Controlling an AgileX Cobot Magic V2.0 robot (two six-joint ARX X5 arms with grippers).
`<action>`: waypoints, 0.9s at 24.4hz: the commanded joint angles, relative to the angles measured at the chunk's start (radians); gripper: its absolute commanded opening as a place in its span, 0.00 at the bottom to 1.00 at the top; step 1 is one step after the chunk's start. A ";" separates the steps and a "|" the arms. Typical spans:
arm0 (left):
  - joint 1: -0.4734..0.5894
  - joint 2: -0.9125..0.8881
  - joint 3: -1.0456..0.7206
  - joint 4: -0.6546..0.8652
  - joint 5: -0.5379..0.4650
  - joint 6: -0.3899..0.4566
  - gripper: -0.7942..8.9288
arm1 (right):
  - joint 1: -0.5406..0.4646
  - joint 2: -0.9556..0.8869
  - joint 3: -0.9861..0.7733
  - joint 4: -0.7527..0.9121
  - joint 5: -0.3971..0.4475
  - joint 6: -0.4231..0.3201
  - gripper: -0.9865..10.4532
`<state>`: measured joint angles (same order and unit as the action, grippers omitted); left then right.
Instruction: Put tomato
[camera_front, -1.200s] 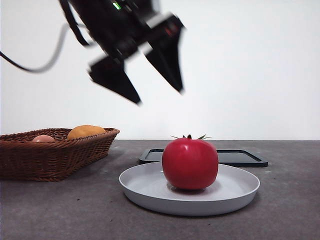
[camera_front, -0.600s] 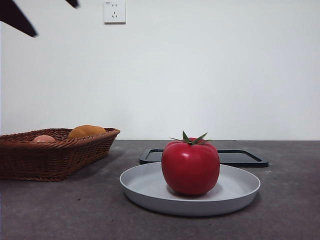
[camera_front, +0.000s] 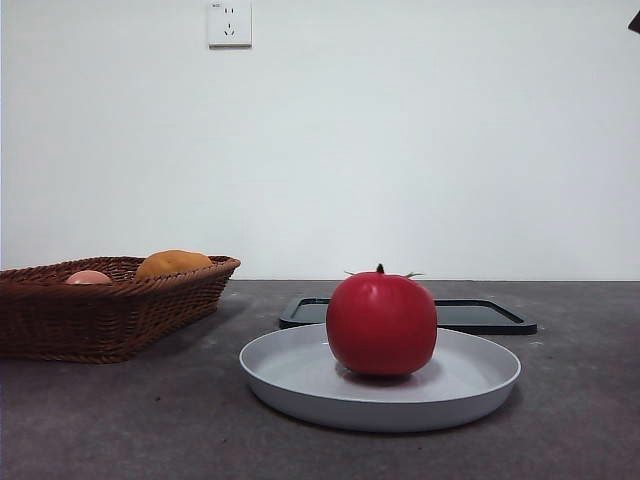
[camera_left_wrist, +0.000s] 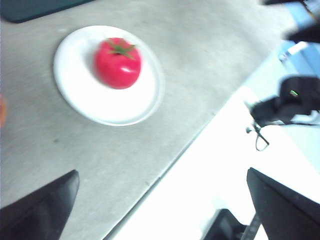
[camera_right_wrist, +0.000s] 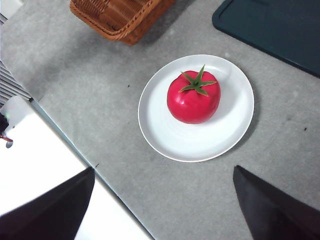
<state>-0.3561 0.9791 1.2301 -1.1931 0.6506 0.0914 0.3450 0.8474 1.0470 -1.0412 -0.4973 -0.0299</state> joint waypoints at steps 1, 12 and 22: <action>-0.003 -0.005 0.022 0.008 0.004 0.028 0.69 | 0.005 0.016 0.016 0.009 -0.001 -0.004 0.47; -0.003 -0.008 0.022 0.011 0.004 0.028 0.69 | 0.037 0.050 0.016 0.028 0.000 0.019 0.47; -0.003 -0.008 0.022 0.012 0.004 0.028 0.69 | 0.164 0.237 0.016 0.221 0.005 0.045 0.50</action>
<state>-0.3557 0.9630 1.2304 -1.1862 0.6529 0.1001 0.4995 1.0649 1.0470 -0.8345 -0.4946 0.0048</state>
